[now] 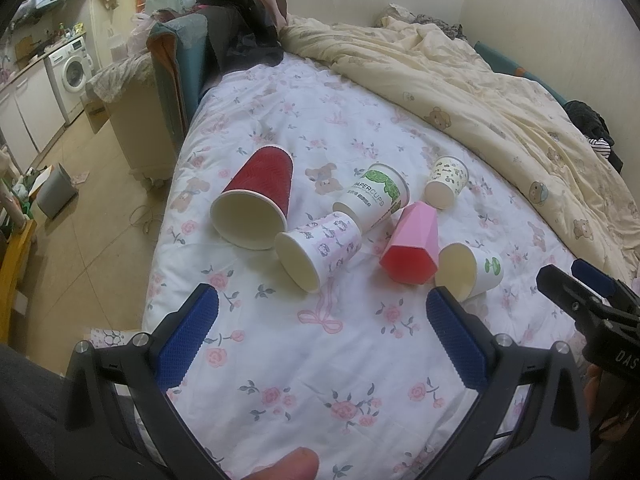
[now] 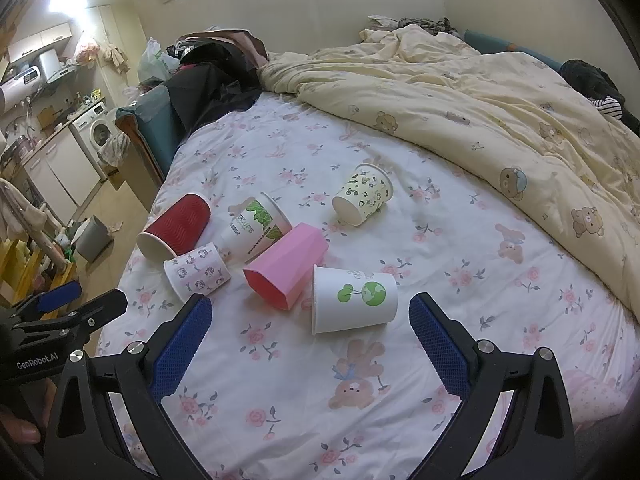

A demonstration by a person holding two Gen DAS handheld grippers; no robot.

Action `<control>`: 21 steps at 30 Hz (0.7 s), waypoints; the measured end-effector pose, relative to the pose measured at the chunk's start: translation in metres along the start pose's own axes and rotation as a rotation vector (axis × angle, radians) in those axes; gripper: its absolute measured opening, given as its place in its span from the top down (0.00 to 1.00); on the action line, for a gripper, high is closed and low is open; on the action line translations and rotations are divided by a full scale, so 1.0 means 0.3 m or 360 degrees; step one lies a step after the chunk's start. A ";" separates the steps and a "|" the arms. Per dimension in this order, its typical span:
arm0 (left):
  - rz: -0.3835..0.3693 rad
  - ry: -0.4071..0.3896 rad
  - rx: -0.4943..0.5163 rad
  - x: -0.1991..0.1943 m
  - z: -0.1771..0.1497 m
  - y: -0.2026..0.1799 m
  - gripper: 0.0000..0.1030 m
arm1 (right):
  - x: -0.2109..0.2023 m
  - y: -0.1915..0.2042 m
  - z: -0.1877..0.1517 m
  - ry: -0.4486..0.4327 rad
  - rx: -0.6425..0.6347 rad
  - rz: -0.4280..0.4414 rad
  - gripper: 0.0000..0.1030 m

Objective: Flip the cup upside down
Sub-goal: 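Move the left gripper down to the red ribbed cup lying on its side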

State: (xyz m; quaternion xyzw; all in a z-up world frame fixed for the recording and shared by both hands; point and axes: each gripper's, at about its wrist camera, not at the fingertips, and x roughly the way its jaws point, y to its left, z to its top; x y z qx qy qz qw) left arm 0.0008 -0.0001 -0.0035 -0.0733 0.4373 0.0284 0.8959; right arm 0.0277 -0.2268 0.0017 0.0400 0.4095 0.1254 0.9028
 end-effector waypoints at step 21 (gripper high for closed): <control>0.0109 0.0329 0.0016 0.136 0.274 0.139 0.00 | 0.104 0.008 0.192 0.0008 -0.0013 0.0054 0.02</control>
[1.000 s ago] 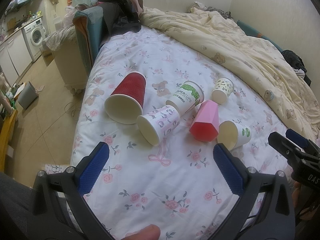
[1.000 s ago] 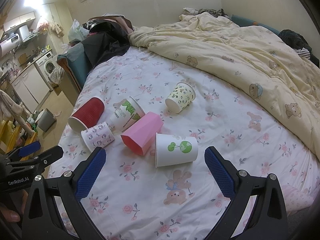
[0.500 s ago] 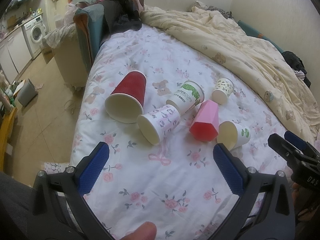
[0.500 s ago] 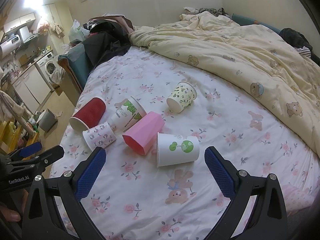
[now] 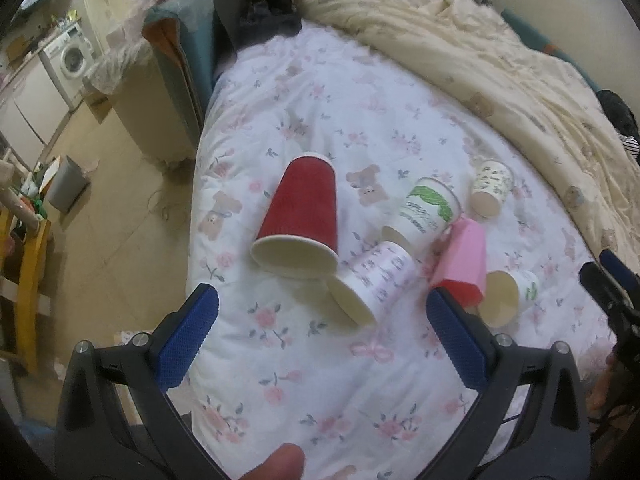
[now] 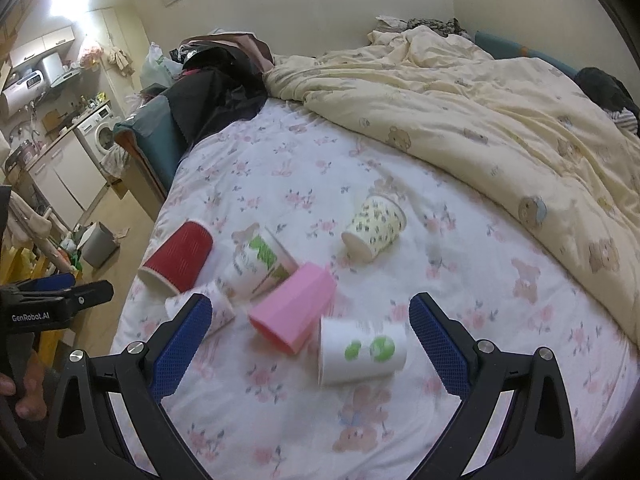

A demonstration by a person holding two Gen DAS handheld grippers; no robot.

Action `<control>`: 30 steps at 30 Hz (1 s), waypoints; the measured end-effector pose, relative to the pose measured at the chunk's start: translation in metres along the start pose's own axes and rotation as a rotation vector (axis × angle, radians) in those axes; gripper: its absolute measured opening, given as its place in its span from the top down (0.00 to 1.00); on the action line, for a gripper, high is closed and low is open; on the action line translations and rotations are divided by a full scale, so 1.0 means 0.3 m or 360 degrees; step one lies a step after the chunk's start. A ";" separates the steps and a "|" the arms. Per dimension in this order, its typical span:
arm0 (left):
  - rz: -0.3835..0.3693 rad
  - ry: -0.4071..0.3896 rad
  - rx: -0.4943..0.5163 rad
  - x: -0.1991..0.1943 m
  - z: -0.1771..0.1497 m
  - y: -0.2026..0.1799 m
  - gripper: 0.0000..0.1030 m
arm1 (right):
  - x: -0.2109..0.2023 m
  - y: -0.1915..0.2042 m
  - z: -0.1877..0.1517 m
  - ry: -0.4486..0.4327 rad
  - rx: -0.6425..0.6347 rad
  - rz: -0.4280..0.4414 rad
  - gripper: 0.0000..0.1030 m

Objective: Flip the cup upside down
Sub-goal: 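Move the left gripper down to the red ribbed cup lying on its side, then close the left gripper around the red ribbed cup's body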

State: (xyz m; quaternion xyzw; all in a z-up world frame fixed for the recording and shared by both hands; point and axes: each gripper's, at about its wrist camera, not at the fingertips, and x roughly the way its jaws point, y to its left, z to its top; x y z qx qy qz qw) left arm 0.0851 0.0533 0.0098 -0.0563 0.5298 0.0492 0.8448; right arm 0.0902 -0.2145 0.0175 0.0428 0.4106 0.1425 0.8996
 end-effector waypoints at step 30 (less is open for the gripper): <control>0.0160 0.0783 0.0113 0.594 0.293 -0.008 0.30 | 0.218 -0.089 0.072 0.0170 0.0106 0.0018 0.02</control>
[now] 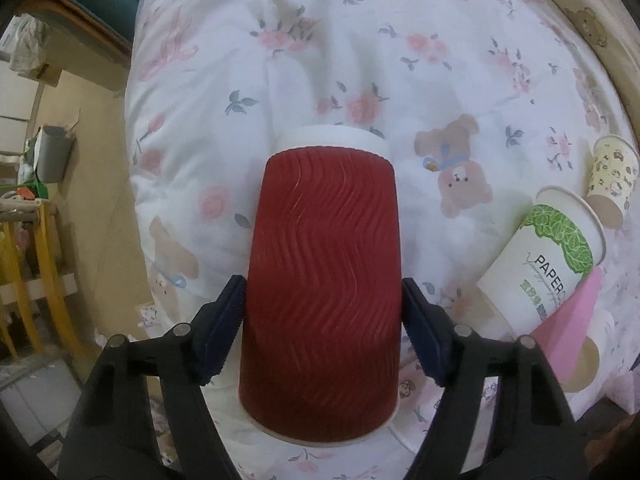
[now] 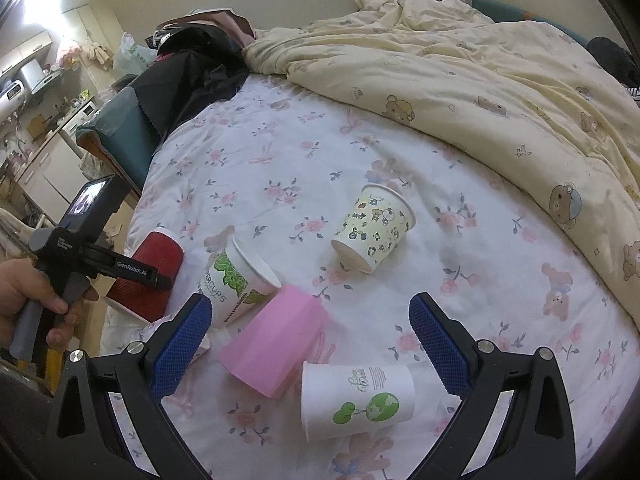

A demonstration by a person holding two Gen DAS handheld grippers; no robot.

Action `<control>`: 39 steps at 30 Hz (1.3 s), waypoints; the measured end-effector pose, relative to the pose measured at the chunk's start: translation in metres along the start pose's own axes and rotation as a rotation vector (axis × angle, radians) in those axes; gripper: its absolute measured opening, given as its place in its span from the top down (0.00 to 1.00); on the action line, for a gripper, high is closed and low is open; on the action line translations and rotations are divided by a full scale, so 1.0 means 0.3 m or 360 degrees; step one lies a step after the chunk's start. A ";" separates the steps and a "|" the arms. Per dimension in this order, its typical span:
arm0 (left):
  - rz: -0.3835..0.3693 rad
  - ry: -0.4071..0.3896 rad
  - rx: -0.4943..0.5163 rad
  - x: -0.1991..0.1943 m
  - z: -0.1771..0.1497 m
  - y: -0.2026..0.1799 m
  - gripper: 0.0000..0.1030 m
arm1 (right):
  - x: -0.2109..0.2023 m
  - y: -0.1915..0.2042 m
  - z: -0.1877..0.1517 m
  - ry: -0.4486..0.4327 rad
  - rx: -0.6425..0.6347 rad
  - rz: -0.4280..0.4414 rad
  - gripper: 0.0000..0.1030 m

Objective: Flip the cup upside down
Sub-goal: 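Close the left gripper around the red ribbed cup's body, then lift the red cup off the bed with the left gripper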

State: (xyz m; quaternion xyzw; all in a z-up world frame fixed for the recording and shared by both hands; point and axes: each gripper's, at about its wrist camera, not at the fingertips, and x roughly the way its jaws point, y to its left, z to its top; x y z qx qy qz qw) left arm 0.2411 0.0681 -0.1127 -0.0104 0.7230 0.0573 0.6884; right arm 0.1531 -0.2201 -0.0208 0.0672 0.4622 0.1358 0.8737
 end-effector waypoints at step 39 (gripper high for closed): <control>-0.0578 -0.0131 -0.0196 -0.184 -0.621 -0.245 0.32 | -0.291 -0.081 -0.260 -0.0011 0.0185 0.0040 0.02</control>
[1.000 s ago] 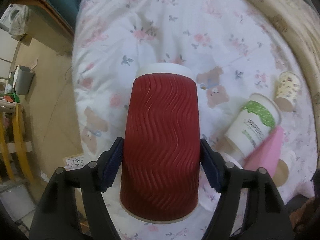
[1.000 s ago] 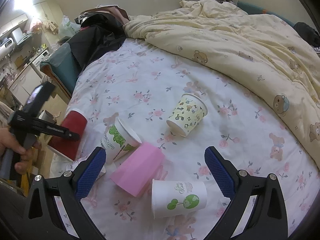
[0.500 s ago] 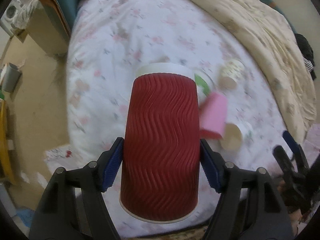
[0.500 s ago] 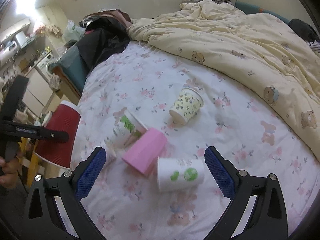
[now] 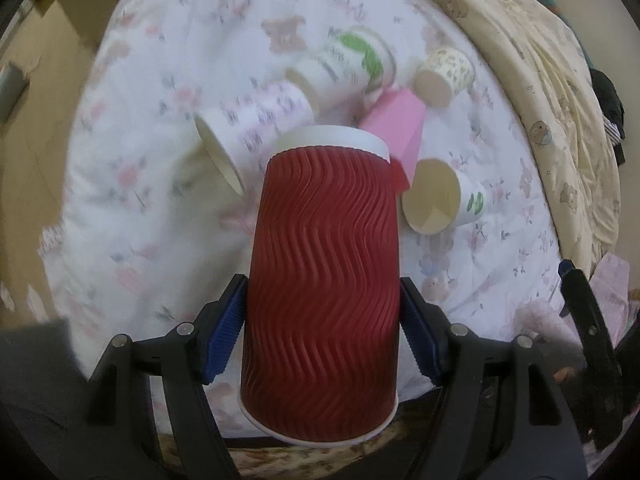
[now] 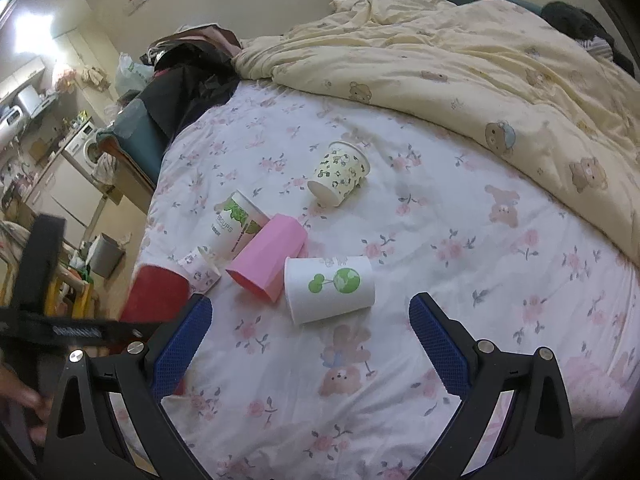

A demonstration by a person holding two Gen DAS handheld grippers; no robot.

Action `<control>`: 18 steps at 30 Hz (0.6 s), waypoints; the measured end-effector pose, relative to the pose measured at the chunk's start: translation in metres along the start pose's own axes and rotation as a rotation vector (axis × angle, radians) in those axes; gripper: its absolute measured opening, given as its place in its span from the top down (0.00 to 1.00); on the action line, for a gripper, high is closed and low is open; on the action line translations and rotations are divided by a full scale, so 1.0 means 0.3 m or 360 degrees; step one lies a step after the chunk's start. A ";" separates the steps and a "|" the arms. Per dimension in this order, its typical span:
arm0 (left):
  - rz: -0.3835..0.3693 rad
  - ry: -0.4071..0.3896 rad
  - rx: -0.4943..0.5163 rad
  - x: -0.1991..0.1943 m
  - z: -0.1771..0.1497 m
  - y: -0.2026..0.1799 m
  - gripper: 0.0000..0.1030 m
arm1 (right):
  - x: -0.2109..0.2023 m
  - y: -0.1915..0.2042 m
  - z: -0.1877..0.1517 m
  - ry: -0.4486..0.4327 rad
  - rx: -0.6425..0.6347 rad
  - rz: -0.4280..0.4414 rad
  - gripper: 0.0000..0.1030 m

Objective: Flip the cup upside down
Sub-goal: 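Lift the red cup off the bed with the left gripper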

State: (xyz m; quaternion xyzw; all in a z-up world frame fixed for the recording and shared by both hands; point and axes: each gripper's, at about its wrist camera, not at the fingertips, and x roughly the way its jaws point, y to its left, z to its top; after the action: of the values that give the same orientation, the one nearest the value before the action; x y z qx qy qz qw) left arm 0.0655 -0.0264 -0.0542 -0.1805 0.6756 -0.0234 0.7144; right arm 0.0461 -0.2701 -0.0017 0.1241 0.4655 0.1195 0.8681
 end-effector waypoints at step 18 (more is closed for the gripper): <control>0.0097 0.0157 -0.0049 0.204 -0.019 -0.053 0.32 | 0.004 -0.050 0.017 -0.0007 0.0111 0.0011 0.02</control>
State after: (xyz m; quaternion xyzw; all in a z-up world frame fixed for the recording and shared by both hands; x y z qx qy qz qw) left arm 0.0686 -0.0596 -0.1084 -0.1695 0.7155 -0.0001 0.6777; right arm 0.0523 -0.2845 -0.0048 0.1562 0.4671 0.1059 0.8638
